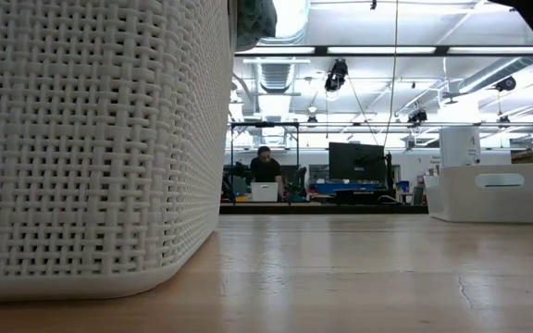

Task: Pick & Place Medicine items
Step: Put the blue patient gown into the big white bin

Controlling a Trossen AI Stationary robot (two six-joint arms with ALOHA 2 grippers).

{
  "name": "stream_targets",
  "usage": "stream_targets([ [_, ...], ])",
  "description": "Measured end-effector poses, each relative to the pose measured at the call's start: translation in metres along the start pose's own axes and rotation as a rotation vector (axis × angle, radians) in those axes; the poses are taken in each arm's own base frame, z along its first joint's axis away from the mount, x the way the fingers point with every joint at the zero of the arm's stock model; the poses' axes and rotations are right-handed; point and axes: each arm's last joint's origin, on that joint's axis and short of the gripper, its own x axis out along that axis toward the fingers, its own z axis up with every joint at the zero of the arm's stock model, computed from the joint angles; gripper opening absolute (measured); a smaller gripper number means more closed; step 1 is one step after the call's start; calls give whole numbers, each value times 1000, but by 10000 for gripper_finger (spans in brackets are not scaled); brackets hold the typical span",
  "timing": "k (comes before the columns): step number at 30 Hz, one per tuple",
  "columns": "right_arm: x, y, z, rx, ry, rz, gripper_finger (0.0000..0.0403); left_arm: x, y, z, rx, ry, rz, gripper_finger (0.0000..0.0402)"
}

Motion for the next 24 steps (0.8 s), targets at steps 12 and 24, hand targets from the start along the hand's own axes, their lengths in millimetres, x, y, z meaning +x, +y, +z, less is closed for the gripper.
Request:
stream_targets([
  [12,-10,0,6,6,-18,2,207,-1,1,0,-129,-8,-9,393],
  [24,-35,-1,22,-7,-76,7,286,-16,2,4,-379,-54,-4,393],
])
